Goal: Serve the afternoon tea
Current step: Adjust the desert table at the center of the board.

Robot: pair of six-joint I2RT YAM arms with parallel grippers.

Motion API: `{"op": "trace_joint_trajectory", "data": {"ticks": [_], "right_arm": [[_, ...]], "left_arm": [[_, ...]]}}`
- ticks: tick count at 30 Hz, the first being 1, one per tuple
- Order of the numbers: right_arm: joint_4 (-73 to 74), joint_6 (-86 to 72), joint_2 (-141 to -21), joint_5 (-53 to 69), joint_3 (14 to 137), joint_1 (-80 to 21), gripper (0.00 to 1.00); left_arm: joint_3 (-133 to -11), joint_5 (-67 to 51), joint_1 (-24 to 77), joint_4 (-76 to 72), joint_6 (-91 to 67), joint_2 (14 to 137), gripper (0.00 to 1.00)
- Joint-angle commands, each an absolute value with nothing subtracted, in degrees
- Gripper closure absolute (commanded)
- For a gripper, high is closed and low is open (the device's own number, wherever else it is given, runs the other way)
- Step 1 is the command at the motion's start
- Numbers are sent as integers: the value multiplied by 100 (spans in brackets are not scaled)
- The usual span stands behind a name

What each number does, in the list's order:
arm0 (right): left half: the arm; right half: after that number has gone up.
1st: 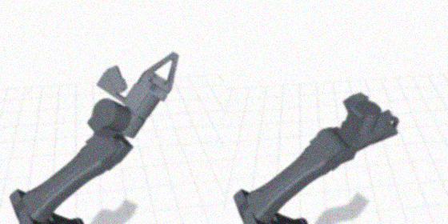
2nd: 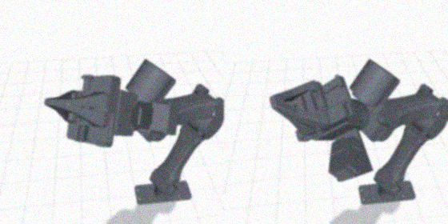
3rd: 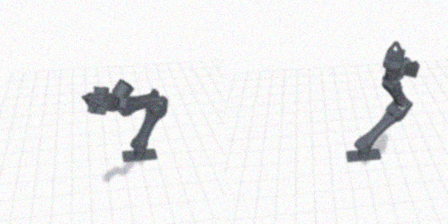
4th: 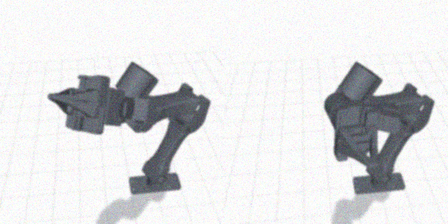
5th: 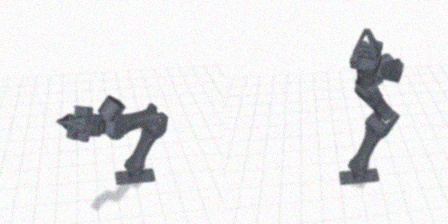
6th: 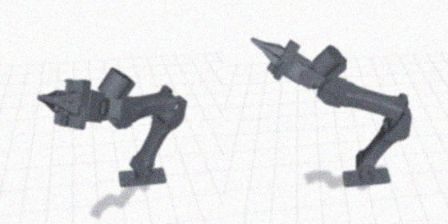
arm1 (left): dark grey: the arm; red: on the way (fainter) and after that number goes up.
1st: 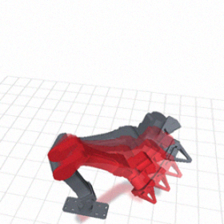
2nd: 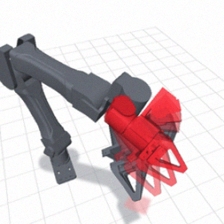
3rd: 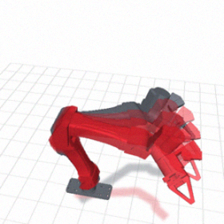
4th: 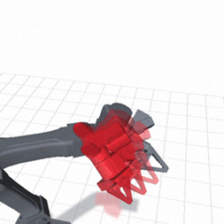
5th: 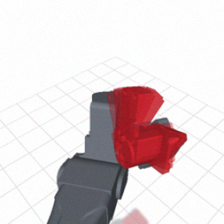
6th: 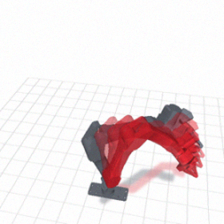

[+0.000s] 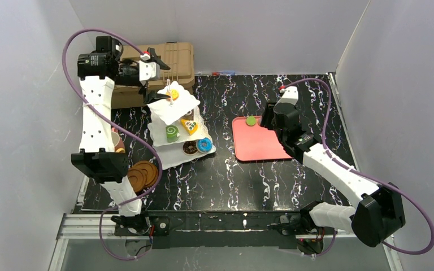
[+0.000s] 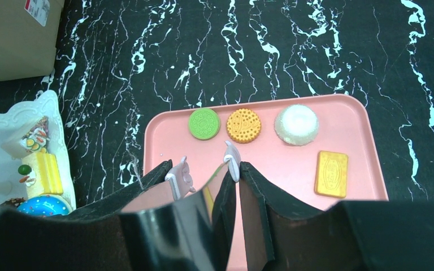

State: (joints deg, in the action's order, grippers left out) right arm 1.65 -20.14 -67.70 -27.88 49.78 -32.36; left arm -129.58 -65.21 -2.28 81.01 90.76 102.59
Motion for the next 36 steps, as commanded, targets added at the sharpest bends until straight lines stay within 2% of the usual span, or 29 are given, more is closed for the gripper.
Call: {"op": "trace_joint_trajectory", "data": {"ticks": [1,6,9,12,17,22,33,36], "right_arm": [[162,-2109,-6572,-2726,5300,-3217,46],[211,-2143,-6536,-2699,5307,-3216,47],[248,-2124,-6505,-2729,5309,-3217,47],[235,-2103,-6556,-2797,5247,-3217,47],[120,-2068,-6914,-2982,5163,-3208,46],[53,-2076,-7081,-2981,5141,-3174,46],[53,-2056,-6995,-2927,5199,-3147,46],[53,-2072,-6957,-2905,5177,-3146,46]], "left_arm": [[-13238,-6780,-89,8196,9049,10305,9],[-13231,-6545,-87,8281,9254,10464,22],[-13557,-6456,-85,8922,9663,10678,31],[-13787,-6337,160,9612,10086,10802,33],[-13195,-6413,280,9313,10015,10499,43],[-13203,-6328,334,9218,9805,10476,55],[-13043,-6564,349,8599,9013,10179,65],[-12858,-6617,398,8177,8429,10010,87]]}}
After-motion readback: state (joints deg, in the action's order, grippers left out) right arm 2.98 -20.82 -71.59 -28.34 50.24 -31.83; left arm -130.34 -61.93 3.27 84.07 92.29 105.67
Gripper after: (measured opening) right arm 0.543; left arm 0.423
